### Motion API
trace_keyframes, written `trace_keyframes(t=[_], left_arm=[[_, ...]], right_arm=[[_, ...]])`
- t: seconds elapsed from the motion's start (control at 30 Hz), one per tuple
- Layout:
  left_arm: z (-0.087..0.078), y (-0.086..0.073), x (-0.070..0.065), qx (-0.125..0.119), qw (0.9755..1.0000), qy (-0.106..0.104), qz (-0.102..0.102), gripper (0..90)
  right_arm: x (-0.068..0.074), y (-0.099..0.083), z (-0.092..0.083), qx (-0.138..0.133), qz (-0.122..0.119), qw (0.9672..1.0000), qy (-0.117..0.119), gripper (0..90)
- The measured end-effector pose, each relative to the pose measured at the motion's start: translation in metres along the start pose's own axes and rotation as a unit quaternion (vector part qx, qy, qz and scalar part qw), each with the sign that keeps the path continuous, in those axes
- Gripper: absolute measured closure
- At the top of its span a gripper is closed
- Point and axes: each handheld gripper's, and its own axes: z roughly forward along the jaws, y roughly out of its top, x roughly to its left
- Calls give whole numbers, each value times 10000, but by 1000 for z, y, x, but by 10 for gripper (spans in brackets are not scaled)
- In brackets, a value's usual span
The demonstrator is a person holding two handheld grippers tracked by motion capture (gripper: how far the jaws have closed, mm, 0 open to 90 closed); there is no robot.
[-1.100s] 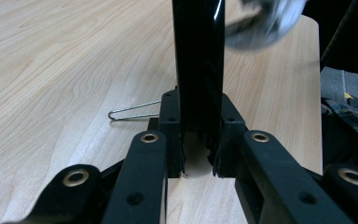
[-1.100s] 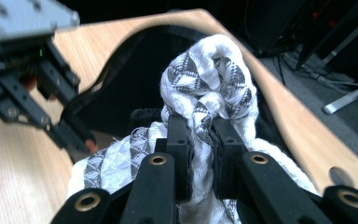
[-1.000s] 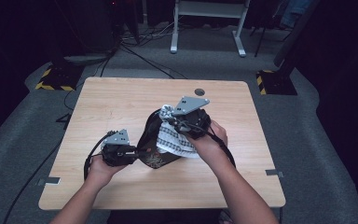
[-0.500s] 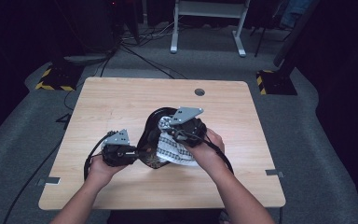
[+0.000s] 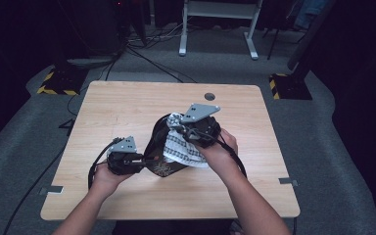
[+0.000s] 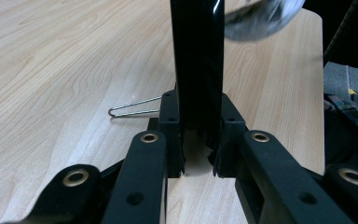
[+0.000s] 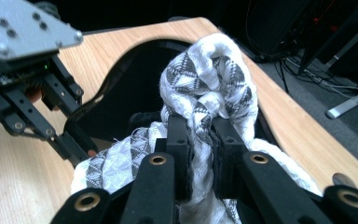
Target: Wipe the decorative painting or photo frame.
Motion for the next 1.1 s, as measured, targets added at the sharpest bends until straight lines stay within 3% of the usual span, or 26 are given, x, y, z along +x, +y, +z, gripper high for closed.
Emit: trace_keyframes(t=[0.2,0.37,0.6,0.77,1.1], left_arm=[[0,0,0,3,10000,7,-2,780],[0,0,0,6,10000,7,10,780],[0,0,0,28,10000,8,28,781],[0,0,-1,33,10000,2,58,779],[1,1,-1,40,10000,-4,38,779]], right_arm=[[6,-21,14,243,52,9996,160,806],[5,-22,13,286,66,9994,160,806],[-7,-4,-6,-96,110,9999,-77,805],[-8,-6,-7,-195,179,9996,-119,805],[-2,-32,11,232,225,9995,72,805]])
